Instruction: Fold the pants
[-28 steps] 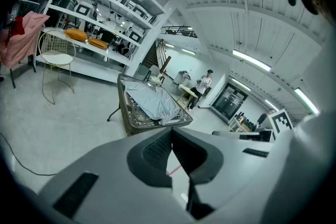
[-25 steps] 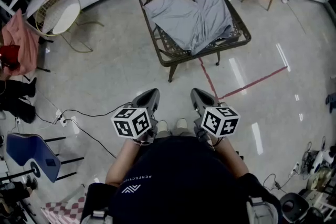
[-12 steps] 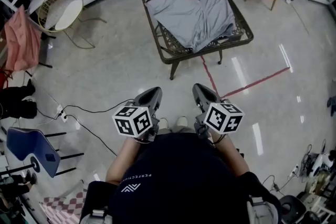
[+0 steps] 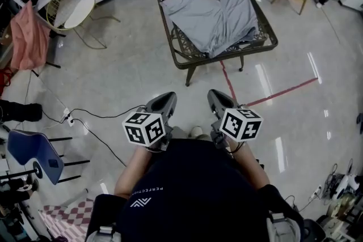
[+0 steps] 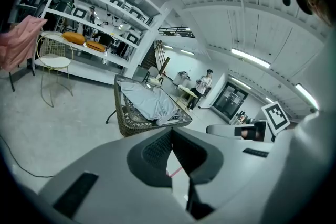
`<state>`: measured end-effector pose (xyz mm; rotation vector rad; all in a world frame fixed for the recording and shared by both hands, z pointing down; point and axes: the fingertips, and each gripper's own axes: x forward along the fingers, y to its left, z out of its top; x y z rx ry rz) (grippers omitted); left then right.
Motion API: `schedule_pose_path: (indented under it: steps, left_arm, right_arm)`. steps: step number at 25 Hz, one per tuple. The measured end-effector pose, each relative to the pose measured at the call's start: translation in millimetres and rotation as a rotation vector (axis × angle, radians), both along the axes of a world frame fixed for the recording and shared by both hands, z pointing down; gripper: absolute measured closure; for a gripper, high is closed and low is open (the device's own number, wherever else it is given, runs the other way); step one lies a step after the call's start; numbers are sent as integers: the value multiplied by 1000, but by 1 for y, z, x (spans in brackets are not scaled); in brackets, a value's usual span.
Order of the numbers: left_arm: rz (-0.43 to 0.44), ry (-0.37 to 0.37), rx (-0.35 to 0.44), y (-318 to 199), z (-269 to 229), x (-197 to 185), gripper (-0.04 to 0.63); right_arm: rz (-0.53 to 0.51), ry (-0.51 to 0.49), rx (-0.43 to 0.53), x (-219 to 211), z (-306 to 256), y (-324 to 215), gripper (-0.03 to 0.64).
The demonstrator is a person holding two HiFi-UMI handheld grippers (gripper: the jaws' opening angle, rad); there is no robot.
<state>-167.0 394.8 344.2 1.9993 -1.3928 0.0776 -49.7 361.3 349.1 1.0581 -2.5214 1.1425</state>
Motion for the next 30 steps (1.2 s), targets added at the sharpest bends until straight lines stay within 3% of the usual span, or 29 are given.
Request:
schedule_pose_path:
  steps: [11, 21, 30]
  left_arm:
    - [-23, 4, -28, -11, 9, -17, 588]
    - [141, 25, -45, -82, 18, -38, 588]
    - [224, 28, -105, -125, 33, -101, 588]
  right_arm:
    - [-29, 4, -39, -18, 14, -16, 580]
    - [88, 85, -49, -37, 21, -67, 580]
    - [152, 115, -88, -94, 32, -104, 581]
